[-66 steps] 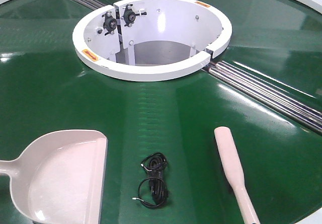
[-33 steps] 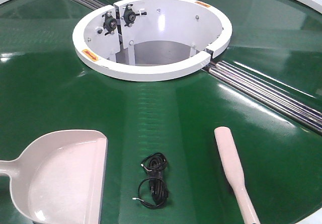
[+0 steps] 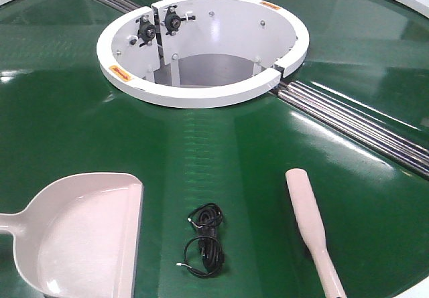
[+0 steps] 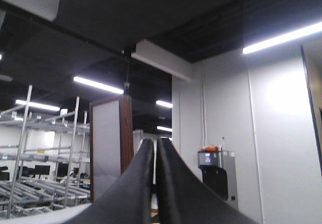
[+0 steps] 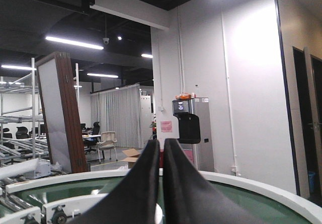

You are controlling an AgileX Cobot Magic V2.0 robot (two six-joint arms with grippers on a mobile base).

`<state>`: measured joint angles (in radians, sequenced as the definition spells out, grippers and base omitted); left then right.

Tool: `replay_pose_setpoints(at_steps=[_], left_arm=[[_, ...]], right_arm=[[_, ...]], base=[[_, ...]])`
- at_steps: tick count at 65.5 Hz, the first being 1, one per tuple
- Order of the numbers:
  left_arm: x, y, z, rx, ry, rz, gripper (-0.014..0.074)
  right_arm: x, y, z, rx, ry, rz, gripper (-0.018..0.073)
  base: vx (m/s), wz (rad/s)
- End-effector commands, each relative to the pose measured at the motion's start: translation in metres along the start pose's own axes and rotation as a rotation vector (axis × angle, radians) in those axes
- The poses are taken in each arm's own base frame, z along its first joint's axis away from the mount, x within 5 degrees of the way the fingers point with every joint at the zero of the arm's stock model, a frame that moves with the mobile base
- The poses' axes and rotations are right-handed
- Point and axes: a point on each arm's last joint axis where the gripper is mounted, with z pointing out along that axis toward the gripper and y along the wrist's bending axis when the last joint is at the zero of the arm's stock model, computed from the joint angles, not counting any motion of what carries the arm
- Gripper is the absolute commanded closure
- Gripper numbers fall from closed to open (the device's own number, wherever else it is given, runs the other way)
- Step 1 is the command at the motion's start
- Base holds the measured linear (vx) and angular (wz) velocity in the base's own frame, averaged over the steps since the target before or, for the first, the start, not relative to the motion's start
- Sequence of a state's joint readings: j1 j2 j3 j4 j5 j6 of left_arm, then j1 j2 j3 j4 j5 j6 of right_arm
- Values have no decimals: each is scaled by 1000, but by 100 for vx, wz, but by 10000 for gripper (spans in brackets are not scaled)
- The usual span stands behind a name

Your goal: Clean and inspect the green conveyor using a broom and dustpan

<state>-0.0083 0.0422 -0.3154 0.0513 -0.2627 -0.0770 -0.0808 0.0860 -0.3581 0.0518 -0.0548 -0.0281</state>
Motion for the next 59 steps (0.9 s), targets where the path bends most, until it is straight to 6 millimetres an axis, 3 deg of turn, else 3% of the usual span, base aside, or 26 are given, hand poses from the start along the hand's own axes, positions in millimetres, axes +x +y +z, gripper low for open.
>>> replay_pose_setpoints(at_steps=[1,8,14,25,32,36,43,52,59], left_arm=[[-25,0,23,2,-1,-22,619],[-36,0,51,-5,91,-21,618],[-37,1,76,-9,188,2,612],[-22,2,115,-10,353,44,556],[-10,2,128,-11,428,45,454],[-5,2,130,-11,445,45,376],[-2,2,131,-12,464,44,151],[-2,2,131,-12,464,44,-90],[-2,2,131,-12,464,44,-116]], right_arm=[[-34,1,18,0,-20,-4,564],[-44,2,43,-1,92,6,564],[-41,2,67,-2,201,7,564],[-26,2,98,1,316,15,555],[-17,1,108,3,346,15,514],[-14,1,111,3,360,14,463],[-12,1,111,1,377,8,313],[-10,1,110,-7,398,-36,31],[-11,1,110,-5,386,-27,-131]], base=[[0,0],[0,0],[0,0],[0,0],[0,0],[0,0],[0,0],[0,0],[0,0]])
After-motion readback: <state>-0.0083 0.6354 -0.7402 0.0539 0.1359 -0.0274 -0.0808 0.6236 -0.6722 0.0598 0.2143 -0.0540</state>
